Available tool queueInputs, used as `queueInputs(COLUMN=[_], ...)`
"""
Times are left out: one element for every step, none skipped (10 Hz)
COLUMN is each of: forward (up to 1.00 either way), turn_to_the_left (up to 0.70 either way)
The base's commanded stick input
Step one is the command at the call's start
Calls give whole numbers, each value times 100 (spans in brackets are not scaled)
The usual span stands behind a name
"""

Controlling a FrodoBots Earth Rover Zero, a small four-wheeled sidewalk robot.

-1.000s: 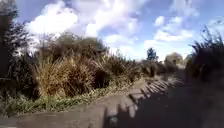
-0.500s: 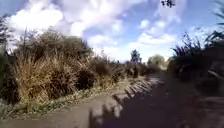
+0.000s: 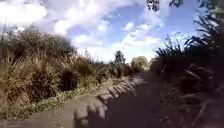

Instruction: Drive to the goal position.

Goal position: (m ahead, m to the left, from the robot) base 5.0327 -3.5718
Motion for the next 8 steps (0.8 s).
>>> queueInputs(forward=[0,0,0,0,0,0,0,0], turn_to_the_left=[-70,-70,-70,-70,-70,-70,0,0])
